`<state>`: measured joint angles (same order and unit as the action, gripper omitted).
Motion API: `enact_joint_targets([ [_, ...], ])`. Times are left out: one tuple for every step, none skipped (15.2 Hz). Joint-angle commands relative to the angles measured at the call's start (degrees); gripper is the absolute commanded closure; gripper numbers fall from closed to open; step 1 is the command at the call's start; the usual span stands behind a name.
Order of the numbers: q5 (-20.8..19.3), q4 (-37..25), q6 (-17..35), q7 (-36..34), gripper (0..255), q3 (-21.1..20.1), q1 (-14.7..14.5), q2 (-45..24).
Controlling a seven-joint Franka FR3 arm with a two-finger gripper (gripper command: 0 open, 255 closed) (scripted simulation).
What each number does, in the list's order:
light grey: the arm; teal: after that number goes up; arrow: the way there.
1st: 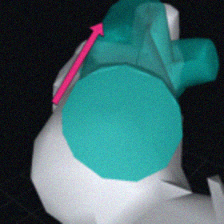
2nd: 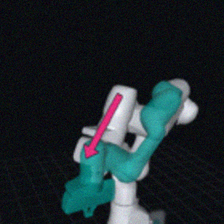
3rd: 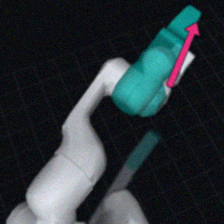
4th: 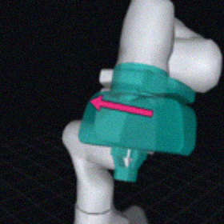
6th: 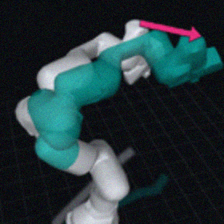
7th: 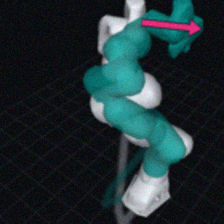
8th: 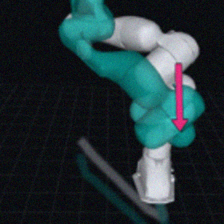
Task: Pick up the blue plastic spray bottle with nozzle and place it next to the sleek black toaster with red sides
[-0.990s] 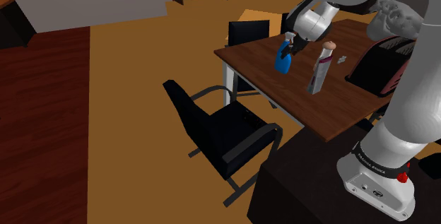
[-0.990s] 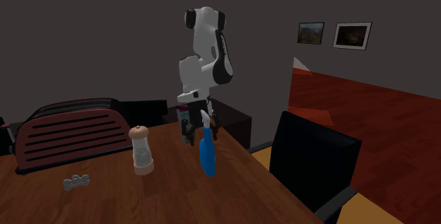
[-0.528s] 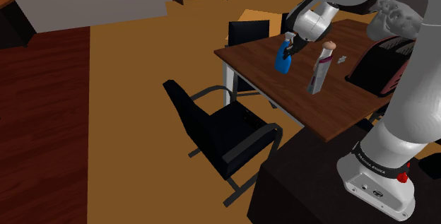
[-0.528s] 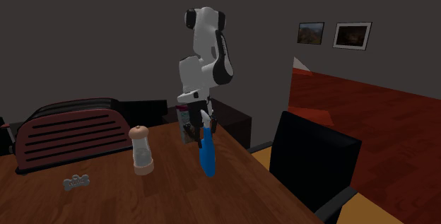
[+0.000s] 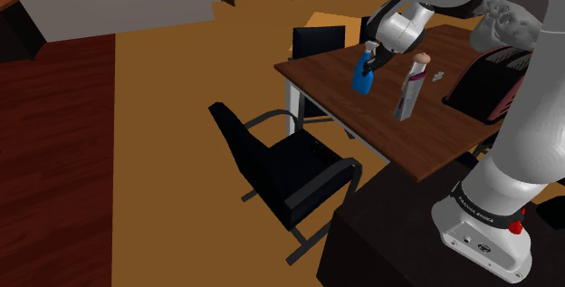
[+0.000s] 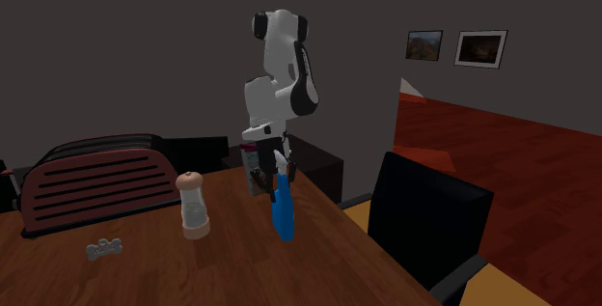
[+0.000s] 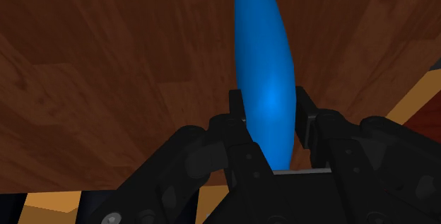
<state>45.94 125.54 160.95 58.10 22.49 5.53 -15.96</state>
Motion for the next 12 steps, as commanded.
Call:
enact_joint_targets([
  [-1.2, 0.1, -0.4, -1.0, 255, 0.6, -0.4, 0.6],
  [-2.3, 0.2, -0.8, -2.0, 255, 1.1, -0.8, 1.2],
  [-3.5, 0.2, -1.2, -3.0, 255, 1.7, -1.2, 1.8],
  [-4.6, 0.3, -1.7, -4.0, 255, 2.2, -1.6, 2.4],
  [-5.8, 0.3, -2.1, -5.0, 255, 2.7, -2.0, 3.0],
  [-6.9, 0.3, -2.6, -5.9, 255, 3.2, -2.4, 3.6],
  [-8.0, 0.3, -3.0, -6.9, 255, 3.7, -2.7, 4.2],
  [-9.2, 0.3, -3.5, -7.9, 255, 4.2, -3.0, 4.8],
  [-10.3, 0.2, -3.9, -8.8, 255, 4.6, -3.3, 5.4],
  [-11.4, 0.2, -4.4, -9.7, 255, 5.0, -3.6, 6.0],
  [-12.5, 0.1, -4.9, -10.6, 255, 5.4, -3.9, 6.5],
  [-13.5, 0.0, -5.4, -11.5, 255, 5.7, -4.1, 7.1],
])
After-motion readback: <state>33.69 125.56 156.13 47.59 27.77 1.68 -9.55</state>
